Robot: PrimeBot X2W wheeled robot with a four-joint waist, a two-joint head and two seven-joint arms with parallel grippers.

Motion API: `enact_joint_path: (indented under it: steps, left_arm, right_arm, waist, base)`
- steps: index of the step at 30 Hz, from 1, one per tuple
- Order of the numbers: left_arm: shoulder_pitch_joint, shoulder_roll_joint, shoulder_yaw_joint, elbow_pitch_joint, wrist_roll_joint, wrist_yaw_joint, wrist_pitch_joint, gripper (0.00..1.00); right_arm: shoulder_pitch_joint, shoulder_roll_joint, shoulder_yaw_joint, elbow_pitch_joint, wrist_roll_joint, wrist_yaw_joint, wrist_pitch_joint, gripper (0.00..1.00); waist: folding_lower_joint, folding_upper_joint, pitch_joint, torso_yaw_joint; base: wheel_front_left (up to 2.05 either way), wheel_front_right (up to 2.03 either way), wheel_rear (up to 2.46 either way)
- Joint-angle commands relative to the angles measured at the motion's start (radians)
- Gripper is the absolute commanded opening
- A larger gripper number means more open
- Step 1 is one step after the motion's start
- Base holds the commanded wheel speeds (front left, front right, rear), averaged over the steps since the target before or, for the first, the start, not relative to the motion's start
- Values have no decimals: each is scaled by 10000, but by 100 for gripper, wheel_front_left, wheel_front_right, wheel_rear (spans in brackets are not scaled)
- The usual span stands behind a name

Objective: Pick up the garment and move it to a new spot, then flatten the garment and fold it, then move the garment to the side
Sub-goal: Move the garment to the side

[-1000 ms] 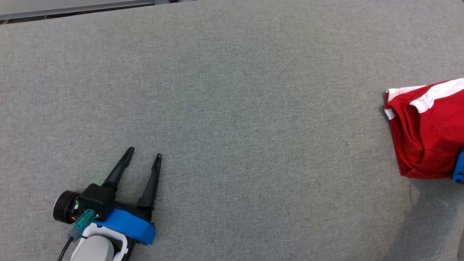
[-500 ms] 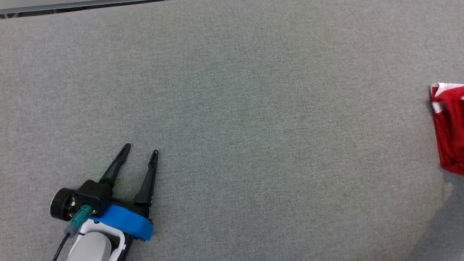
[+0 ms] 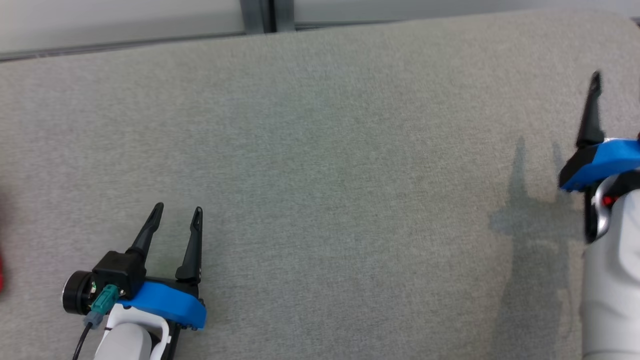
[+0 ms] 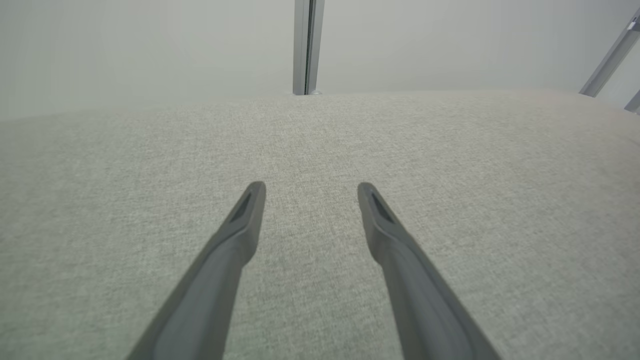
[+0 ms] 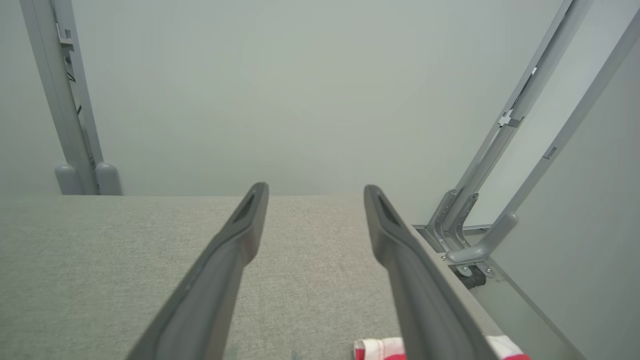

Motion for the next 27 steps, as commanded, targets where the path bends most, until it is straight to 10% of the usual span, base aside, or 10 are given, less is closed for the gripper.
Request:
enact_joint_path:
  steps: [1,8,27]
  left_arm:
    - [53,-117,116,56,112,13,-4,100]
    - [153,-611,759,330,453,13,-5,100]
    - [672,-1374,1886,867,1335,13,-5,100]
  right_arm:
    - [492,68,584,41,809,-2,-32,100]
    - [2382,11,2732,-459,3468,-3,-38,100]
    - [4133,25,4233,-550,4998,-3,-38,100]
  waist:
    - [0,-1,-163,127]
    - [0,-1,-884,694]
    - [0,-1,-2222,1176]
  base:
    - [0,0,0]
    - [0,0,0]
    - [0,0,0]
